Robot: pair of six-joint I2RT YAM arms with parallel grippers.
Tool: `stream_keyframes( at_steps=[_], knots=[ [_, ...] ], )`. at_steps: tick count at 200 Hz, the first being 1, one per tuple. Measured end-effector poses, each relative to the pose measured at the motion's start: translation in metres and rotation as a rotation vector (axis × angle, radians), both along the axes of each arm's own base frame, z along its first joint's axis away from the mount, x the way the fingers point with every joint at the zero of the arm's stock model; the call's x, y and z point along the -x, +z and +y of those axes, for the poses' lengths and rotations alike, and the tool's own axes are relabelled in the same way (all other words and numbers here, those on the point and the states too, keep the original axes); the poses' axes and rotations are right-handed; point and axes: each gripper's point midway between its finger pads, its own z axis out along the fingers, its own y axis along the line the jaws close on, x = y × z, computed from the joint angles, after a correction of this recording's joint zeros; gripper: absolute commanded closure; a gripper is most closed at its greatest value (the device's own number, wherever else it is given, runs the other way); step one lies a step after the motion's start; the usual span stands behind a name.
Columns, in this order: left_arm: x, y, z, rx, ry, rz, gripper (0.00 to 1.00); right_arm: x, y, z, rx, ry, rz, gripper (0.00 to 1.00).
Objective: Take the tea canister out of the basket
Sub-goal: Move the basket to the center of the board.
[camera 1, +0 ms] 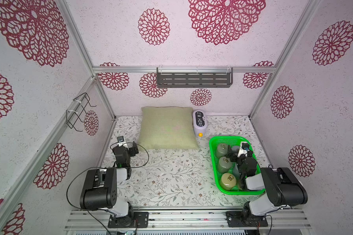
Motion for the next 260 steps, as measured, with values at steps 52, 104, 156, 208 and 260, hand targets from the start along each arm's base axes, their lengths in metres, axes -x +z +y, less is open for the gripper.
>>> stream_keyframes(
  at_steps=[52, 104, 156, 208, 260],
  knots=[
    [0.0000, 0.0000, 0.0000, 0.000, 0.000, 0.000, 0.03, 0.0000, 0.0000, 0.0000, 0.000, 0.000, 0.000, 0.01],
    [0.0000, 0.0000, 0.0000, 0.000, 0.000, 0.000, 0.03, 0.0000, 0.0000, 0.0000, 0.000, 0.000, 0.000, 0.01],
    [0.0000, 0.0000, 0.0000, 0.000, 0.000, 0.000, 0.03, 0.0000, 0.0000, 0.0000, 0.000, 0.000, 0.000, 0.01],
    [0.0000, 0.0000, 0.0000, 0.000, 0.000, 0.000, 0.03, 0.0000, -0.0001, 0.0000, 0.000, 0.000, 0.000, 0.01],
    [0.0000, 0.0000, 0.0000, 0.000, 0.000, 0.000, 0.03, 0.0025, 0.0005, -0.0025, -0.001, -0.014, -0.007, 0.01]
  ],
)
